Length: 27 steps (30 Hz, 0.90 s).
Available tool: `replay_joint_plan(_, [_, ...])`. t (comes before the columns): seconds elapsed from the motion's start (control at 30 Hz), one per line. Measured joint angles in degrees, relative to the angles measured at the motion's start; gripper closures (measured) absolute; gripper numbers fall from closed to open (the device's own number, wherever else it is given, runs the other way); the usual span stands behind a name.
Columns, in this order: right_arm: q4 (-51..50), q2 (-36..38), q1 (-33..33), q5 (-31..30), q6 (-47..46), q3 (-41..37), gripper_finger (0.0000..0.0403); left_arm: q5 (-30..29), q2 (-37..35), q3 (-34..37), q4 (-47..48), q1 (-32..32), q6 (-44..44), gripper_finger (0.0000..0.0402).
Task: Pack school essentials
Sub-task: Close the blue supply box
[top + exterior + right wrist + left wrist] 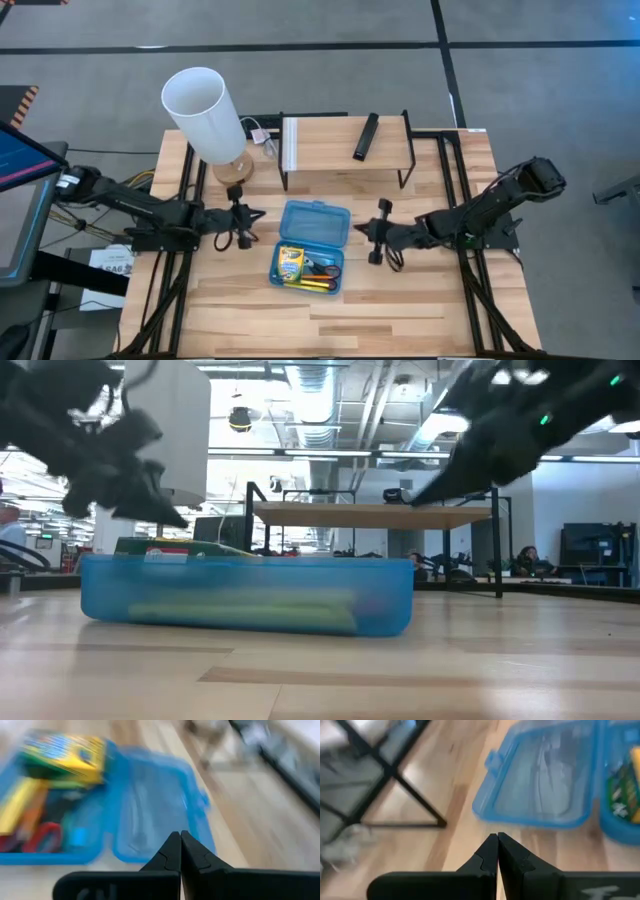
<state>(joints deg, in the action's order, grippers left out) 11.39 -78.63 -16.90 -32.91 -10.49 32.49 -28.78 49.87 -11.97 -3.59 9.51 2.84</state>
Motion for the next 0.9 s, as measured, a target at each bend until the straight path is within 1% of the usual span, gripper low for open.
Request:
replay_joint_plan(0.1, [-5.99, -2.01, 3.42, 1.01, -8.16, -0.10, 0.0393, 4.32, 0.00, 2.00, -2.55, -4.78, -0.99, 0.0402])
replay_joint_plan(0.17, [-8.12, -3.79, 5.44, 2.92, -10.97, -0.13, 0.0393, 7.73, -0.01, 2.82, -3.99, -8.16, -1.18, 0.0402])
replay_joint_plan(0.3, [-6.77, -8.59, 9.06, 6.50, -12.04, -0.13, 0.0395, 13.86, 2.08, 3.06, -4.09, -14.89, -1.24, 0.0401])
replay_joint_plan(0.37, [-4.54, -11.39, 10.90, 8.72, -12.16, -0.07, 0.0396, 16.88, 4.51, 3.06, -5.28, -17.81, -1.24, 0.0402])
replay_joint_plan(0.47, [-2.80, -14.78, 12.99, 10.14, -12.73, -0.11, 0.0396, 21.32, 9.36, 3.08, -9.18, -20.77, -1.20, 0.0401])
replay_joint_plan(0.53, [-1.60, -16.01, 13.90, 10.18, -13.44, -0.03, 0.0396, 23.13, 13.36, 3.08, -12.62, -21.92, -0.87, 0.0401])
replay_joint_plan(0.7, [0.66, -17.79, 14.70, 11.13, -13.47, 0.07, 0.0396, 26.01, 23.52, 2.76, -20.80, -23.96, -0.57, 0.0402])
replay_joint_plan(0.9, [2.28, -18.05, 14.85, 11.75, -13.50, -0.03, 0.0396, 27.75, 34.29, 0.06, -28.41, -25.48, -0.56, 0.0402])
